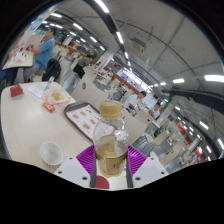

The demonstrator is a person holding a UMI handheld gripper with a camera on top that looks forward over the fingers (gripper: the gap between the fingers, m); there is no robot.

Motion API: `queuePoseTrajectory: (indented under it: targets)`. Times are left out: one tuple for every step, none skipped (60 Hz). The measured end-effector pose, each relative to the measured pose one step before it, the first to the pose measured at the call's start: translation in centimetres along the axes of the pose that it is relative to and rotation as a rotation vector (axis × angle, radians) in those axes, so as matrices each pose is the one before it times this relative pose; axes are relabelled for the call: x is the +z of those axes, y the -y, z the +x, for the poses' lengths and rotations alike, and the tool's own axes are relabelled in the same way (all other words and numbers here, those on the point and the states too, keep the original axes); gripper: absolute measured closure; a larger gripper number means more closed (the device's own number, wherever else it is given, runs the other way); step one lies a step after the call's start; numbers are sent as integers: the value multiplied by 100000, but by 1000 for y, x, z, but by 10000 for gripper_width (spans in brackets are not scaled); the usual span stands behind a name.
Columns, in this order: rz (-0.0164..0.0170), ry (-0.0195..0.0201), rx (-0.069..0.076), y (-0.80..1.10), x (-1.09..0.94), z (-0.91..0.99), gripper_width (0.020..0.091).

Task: Pour water

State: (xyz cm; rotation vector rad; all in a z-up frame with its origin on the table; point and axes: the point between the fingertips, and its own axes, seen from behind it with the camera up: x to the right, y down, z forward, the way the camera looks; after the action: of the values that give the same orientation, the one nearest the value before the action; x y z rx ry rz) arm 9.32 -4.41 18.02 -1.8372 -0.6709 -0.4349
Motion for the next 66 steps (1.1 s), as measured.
queuePoseTrajectory:
  targets:
    - [-220, 570, 4422, -488, 274, 211, 693]
    - [-516, 520, 4082, -557, 279, 170, 692]
    - [-428, 818, 3766, -566, 345, 112, 692]
    - [-108, 1103, 3424, -515, 336, 60, 693]
    - [82, 520, 3102, -285, 372, -318, 693]
    - [121, 385, 2965, -540, 347, 269, 694]
    - [-93, 136, 2964, -598, 312, 281, 695]
    - [-338, 50, 2902, -649, 107, 180, 694]
    - [-480, 512, 2705, -607, 260, 171, 693]
    - [-386, 609, 2556, -573, 235, 175, 694]
    - [-198, 458, 2568, -487, 224, 205, 694]
    - [-99, 286, 2532, -432, 164, 257, 692]
    - [-65, 214, 2411, -419, 204, 182, 694]
    - [-369, 286, 2164, -515, 767, -194, 693]
    - [-578, 405, 1921, -305, -159, 265, 691]
    - [-285, 334, 1864, -401, 132, 176, 693]
    - [-81, 221, 1808, -326, 84, 232, 691]
    - [10, -41, 1551, -302, 69, 248, 691]
    - [9, -176, 1121, -307, 77, 276, 692]
    - [-178, -250, 763, -365, 89, 229, 692]
    - [-302, -319, 744, -381, 116, 232, 691]
    - [-400, -401, 965, -429, 1109, -310, 692]
    - [-329, -64, 1036, -425, -204, 308, 691]
    - [-363, 80, 960, -405, 90, 140, 691]
    - [-377, 133, 818, -392, 76, 118, 693]
    - [-473, 19, 745, -426, 133, 133, 694]
    - [-584, -31, 650, -422, 84, 129, 693]
    - [-628, -14, 617, -463, 90, 88, 693]
    - [-699, -75, 682, -396, 434, 54, 693]
    - [-860, -33, 695, -526, 73, 76, 690]
    - [-863, -239, 673, -601, -126, -35, 682]
    - [3487, -52, 586, 438, -121, 37, 686]
    - [972, -149, 464, 45, 55, 71, 688]
    - [-493, -410, -88, -333, -76, 123, 688]
    - [1316, 40, 390, 212, -80, -11, 689]
    - [240, -73, 479, -39, -37, 15, 690]
    - [-35, -475, 587, -93, -46, 84, 690]
    - [277, -216, 1015, 70, 315, 141, 692]
    - [27, -295, 1152, -46, -113, 3, 685]
    - [306, -264, 1011, 45, -83, 36, 686]
    - [180, -51, 881, 40, -70, -5, 684]
    - [129, -60, 540, 10, -63, 34, 676]
    - [103, -77, 277, 32, -10, 23, 676]
    - [-144, -125, 174, 7, -14, 35, 663]
    - [-183, -169, 231, 27, -28, -12, 656]
    - [-393, -200, 106, -21, -11, 11, 646]
    - [-520, -216, 114, -19, -4, -24, 634]
    - [-615, -184, 103, -2, -21, -27, 620]
    - [-887, -110, 163, -165, 98, 69, 607]
    - [-1522, -364, 259, -81, -175, -16, 592]
    - [-1693, -274, 322, -229, -24, 26, 559]
    - [-1700, 84, 327, -216, -54, -62, 504]
    - [-1780, 5, 445, -219, -106, -55, 439]
    - [-1746, -5, 436, -201, -154, -26, 365]
    - [-1291, -34, 379, -248, -83, 92, 283]
    - [-1165, -260, 303, -100, -270, 43, 236]
    - [-990, -324, 289, -59, -319, 36, 260]
    - [-856, -626, 302, -53, -377, 120, 280]
    - [-678, -697, 150, 3, -446, 140, 282]
    - [-635, -654, -65, 29, -495, 112, 271]
    - [-859, -441, -276, -17, -623, -46, 255]
    - [-768, -472, -242, -6, -558, 85, 244]
    - [-863, -547, -153, -35, -650, 71, 244]
    - [-878, -213, -114, -45, -694, -37, 255]
    - [-893, -282, -132, -29, -702, 10, 257]
    - [-950, -370, -199, -50, -746, 37, 255]
